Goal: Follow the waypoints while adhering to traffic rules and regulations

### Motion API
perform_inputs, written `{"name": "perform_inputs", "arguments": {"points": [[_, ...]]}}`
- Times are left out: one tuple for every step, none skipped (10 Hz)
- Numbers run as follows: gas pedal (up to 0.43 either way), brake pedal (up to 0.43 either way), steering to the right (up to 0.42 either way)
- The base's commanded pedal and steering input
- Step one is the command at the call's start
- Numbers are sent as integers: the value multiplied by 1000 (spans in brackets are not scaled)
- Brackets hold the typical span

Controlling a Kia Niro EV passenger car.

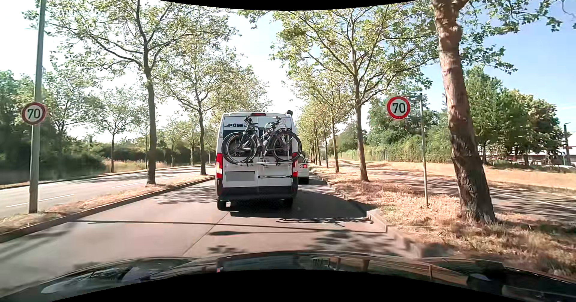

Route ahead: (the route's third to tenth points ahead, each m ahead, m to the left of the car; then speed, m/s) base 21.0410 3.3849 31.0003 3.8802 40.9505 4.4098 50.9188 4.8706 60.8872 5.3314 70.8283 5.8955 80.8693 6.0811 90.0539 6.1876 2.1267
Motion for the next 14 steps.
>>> {"name": "perform_inputs", "arguments": {"points": [[0,0,6],[0,0,6],[0,0,6],[0,0,6],[0,0,5],[0,0,4],[0,0,3],[0,0,1],[20,0,1],[47,0,0],[59,0,0],[59,0,-1],[59,0,-1],[67,0,-1]]}}
